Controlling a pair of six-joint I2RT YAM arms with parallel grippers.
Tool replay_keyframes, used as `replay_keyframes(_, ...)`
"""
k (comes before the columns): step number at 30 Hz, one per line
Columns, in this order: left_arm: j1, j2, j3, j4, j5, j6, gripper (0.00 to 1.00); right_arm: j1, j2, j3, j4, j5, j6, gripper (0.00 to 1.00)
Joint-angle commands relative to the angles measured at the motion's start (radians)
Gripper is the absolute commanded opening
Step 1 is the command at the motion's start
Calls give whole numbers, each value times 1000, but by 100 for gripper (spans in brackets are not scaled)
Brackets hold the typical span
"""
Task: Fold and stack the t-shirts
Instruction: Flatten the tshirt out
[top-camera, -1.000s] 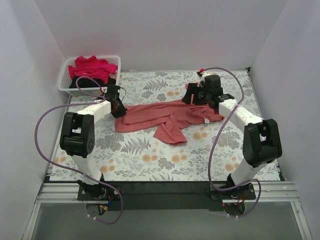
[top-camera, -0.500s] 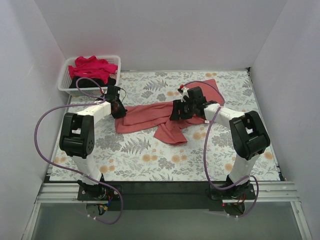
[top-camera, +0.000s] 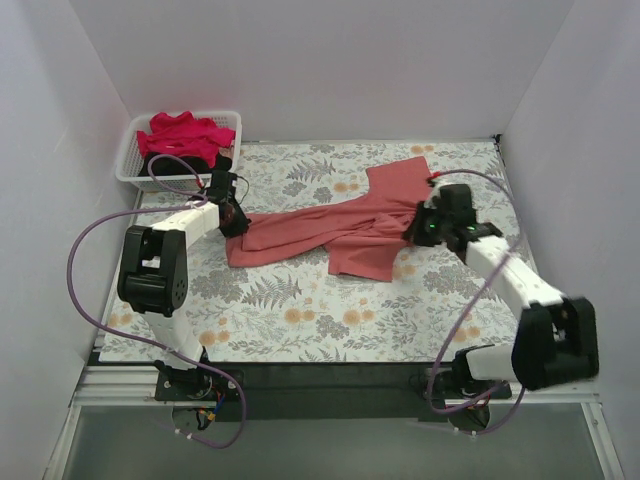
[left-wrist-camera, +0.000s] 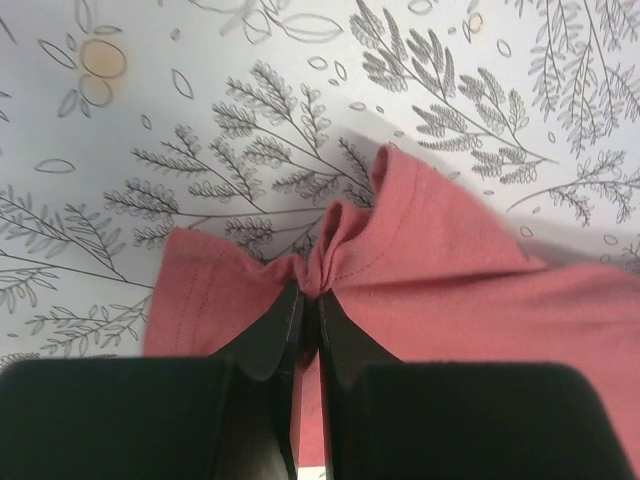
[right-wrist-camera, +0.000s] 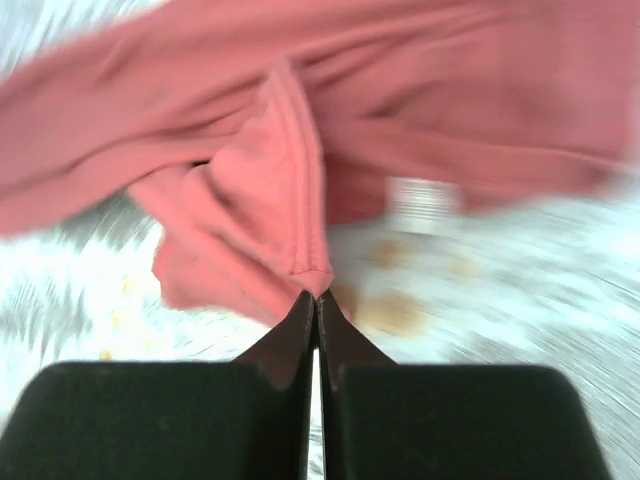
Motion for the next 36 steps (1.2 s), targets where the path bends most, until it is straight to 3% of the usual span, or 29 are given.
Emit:
replay_keyframes(1, 53, -68, 40, -18, -20, 3, 0, -166, -303, -96, -130, 185, 70, 1)
replay_keyframes(4, 82, -65, 57, -27, 19, -11, 2, -198, -457, -160, -185, 239, 104, 1)
replay_keyframes(11, 99, -96, 135, -79, 80, -11, 4, -228, -566, -152, -314, 365, 76, 1)
replay_keyframes(19, 99, -365, 177, -205, 114, 43, 4, -226, -570, 38, -357, 354, 44, 1)
replay_keyframes(23, 99, -372, 165, -243, 152, 75, 6, -202, -557, 77, -367, 379, 9, 1)
replay_keyframes(24, 99, -352, 168, -237, 131, 78, 16, -197, -553, 74, -365, 382, 4, 1)
replay_keyframes(26, 101, -230, 192, -208, 97, 86, 25, -195, -534, 60, -359, 359, -3, 1)
replay_keyframes(30, 105, 30, 484, -265, 109, 100, 44, -194, -492, 35, -333, 266, -31, 1)
replay_keyframes(31, 104, 51, 519, -283, 164, 98, 55, -194, -473, 37, -334, 247, -37, 1)
replay_keyframes(33, 93, 33, 516, -269, 190, 92, 64, -194, -459, 38, -334, 212, -46, 1)
replay_keyframes(36, 41, -98, 326, -203, 135, 110, 80, -194, -444, 31, -330, 167, -54, 1)
